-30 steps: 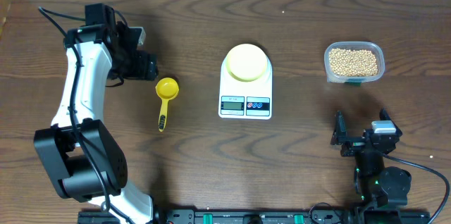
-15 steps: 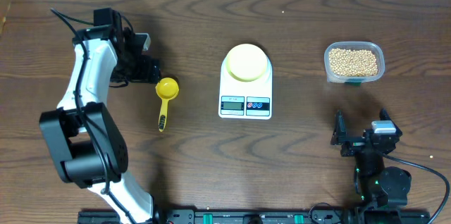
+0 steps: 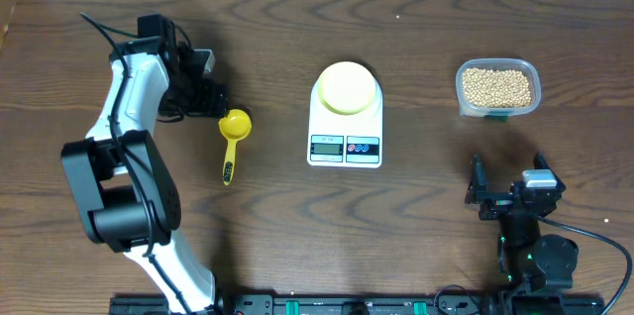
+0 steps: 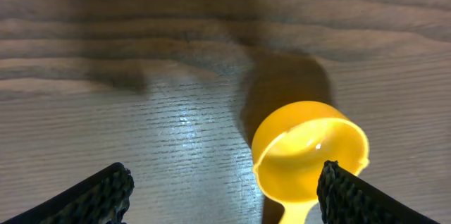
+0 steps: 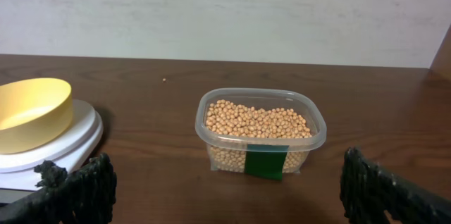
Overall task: Scoop item into bowl and weigh 50g on scale
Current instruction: 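Lower the left gripper onto the yellow scoop's cup rim and close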
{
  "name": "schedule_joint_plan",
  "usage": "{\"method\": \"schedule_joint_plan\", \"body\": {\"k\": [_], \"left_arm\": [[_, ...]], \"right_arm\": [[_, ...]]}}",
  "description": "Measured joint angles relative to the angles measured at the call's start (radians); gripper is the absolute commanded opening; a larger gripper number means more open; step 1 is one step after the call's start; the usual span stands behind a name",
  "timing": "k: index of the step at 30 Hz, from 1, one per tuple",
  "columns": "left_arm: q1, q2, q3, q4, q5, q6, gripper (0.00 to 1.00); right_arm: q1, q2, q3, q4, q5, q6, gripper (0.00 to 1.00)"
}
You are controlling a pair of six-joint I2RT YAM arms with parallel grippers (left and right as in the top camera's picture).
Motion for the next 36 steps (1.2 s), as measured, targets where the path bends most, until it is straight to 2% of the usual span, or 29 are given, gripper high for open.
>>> {"method": "schedule_joint_plan", "body": {"k": [36], "left_arm": [[-0.033,0.072,0.000,0.018,-0.001,0.070,0.86]], "right_arm": [[0.000,0.000,0.000,0.000,0.000,0.000,0.99]]}}
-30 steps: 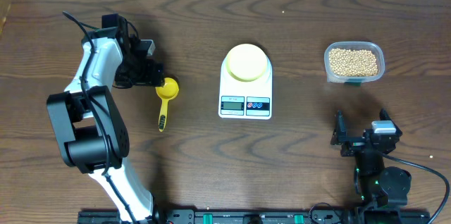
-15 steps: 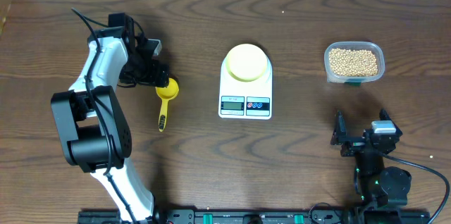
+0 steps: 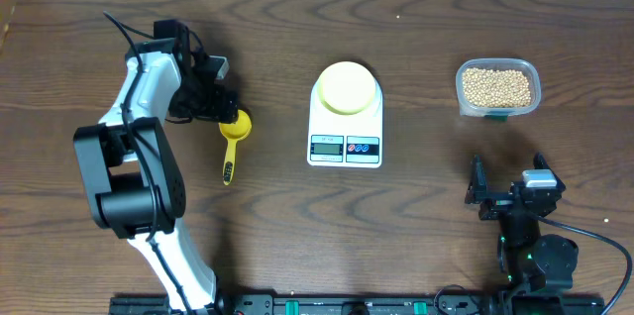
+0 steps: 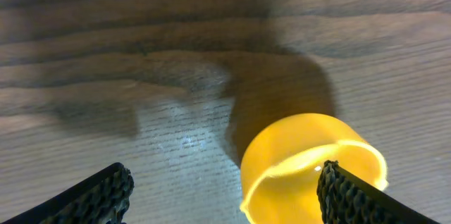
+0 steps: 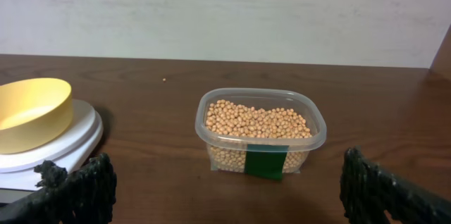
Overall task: Scoop item into bowl and weigh 50g on scale
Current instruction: 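Lower the left gripper onto the yellow scoop's cup rim and close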
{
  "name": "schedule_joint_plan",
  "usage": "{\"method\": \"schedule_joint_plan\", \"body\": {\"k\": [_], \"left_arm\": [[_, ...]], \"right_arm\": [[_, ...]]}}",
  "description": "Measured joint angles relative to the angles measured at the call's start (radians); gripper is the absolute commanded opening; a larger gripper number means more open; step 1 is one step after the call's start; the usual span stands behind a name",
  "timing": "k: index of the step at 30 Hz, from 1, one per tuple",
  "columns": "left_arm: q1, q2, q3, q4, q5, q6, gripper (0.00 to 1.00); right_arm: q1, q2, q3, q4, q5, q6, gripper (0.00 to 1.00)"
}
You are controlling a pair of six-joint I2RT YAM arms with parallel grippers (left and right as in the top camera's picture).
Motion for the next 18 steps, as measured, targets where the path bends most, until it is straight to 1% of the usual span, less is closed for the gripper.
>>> {"method": "schedule_joint_plan", "body": {"k": [5,18], "left_arm": [[0.000,0.039,-0.001,0.000,0.000,0.000,0.86],[0.000,0.039,-0.003,0.009,0.000,0.000,0.86]], "right_arm": [[0.000,0.000,0.000,0.000,0.000,0.000,0.99],[0.000,0.000,0.000,0.000,0.000,0.000,0.99]]}}
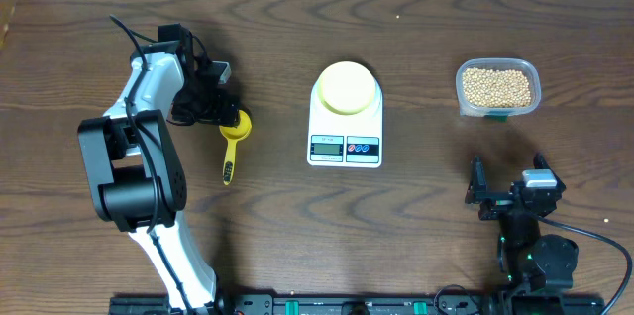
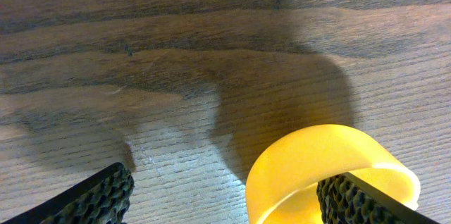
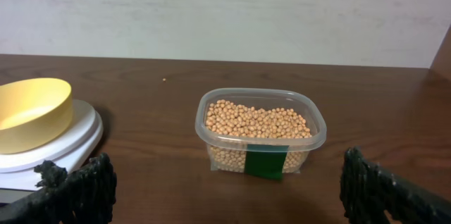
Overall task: Scoop item into bowl and weigh 50g on scale
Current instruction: 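Lower the left gripper onto the yellow scoop's cup rim and close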
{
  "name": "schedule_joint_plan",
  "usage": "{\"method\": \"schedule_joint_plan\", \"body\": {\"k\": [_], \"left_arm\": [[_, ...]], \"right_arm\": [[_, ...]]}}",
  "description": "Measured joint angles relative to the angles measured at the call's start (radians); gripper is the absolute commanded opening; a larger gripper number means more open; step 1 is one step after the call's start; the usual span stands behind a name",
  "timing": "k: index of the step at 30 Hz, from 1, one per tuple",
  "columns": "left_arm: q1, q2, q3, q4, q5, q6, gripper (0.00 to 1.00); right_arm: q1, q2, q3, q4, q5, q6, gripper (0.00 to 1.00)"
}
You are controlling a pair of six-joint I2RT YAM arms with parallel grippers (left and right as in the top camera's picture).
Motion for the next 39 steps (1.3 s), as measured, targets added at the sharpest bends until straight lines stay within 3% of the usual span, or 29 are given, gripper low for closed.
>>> {"method": "schedule_joint_plan", "body": {"k": [39], "left_arm": [[0.000,-0.006,-0.037,0.051,-0.005,0.003,0.86]], "right_arm": [[0.000,0.000,0.000,0.000,0.000,0.000,0.99]]}}
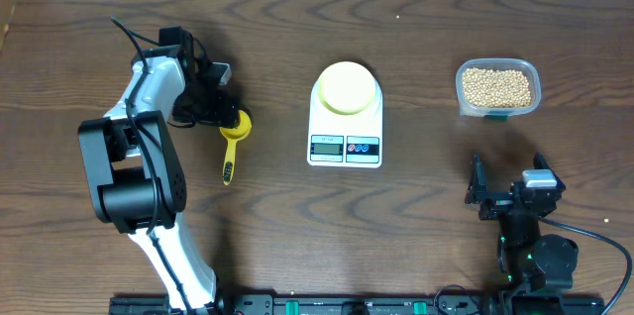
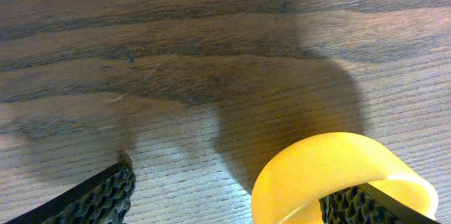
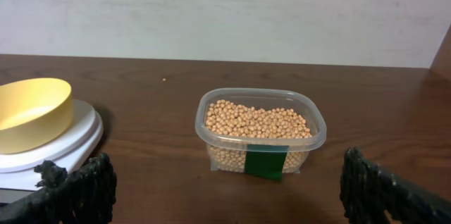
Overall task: Scoop item into bowl and weigh 50g on scale
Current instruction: 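Lower the left gripper onto the yellow scoop's cup rim and close, then lift the yellow scoop with the left gripper and move it forward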
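Observation:
A yellow scoop lies on the table left of the white scale, its cup toward the back. My left gripper is open and low over the cup, one finger inside it, the other on the wood beside it. A yellow bowl sits on the scale, also seen from the right wrist as bowl. A clear tub of soybeans stands at the right; tub. My right gripper is open near the front edge, apart from everything.
The scale's display and buttons face the front. The table's back edge meets a white wall. Bare wood lies between the scale and the tub.
My left gripper has come slightly lower and closer on the scoop's cup, which fills a little more of the left wrist view. The right arm has not moved.
My left gripper stood open left of the scoop's cup. It then was nearer, over the cup's rim. Later one finger was at the cup's inside, and now it sits lower there. The scoop, scale, bowl, tub and right arm stayed put.

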{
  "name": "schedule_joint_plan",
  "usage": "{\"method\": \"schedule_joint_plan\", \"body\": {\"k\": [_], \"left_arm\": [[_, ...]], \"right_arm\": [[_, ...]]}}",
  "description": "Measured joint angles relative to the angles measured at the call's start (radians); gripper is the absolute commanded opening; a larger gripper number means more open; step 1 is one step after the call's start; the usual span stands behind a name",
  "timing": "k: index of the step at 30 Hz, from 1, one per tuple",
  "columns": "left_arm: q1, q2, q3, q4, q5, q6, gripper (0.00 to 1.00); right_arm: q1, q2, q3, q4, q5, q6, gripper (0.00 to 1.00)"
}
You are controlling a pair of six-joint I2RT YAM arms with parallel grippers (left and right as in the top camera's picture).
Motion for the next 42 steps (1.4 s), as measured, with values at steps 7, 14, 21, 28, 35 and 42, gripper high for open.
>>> {"method": "schedule_joint_plan", "body": {"k": [7,14,21,28,35,42], "left_arm": [[0.000,0.000,0.000,0.000,0.000,0.000,0.86],[0.000,0.000,0.000,0.000,0.000,0.000,0.86],[0.000,0.000,0.000,0.001,0.000,0.000,0.86],[-0.001,0.000,0.000,0.000,-0.003,0.000,0.86],[-0.014,0.000,-0.005,0.000,-0.083,-0.005,0.86],[-0.015,0.000,-0.008,0.000,-0.105,-0.005,0.82]], "right_arm": [[0.000,0.000,0.000,0.000,0.000,0.000,0.99],[0.000,0.000,0.000,0.000,0.000,0.000,0.99],[0.000,0.000,0.000,0.000,0.000,0.000,0.99],[0.000,0.000,0.000,0.000,0.000,0.000,0.99],[0.000,0.000,0.000,0.000,0.000,0.000,0.99],[0.000,0.000,0.000,0.000,0.000,0.000,0.99]]}}
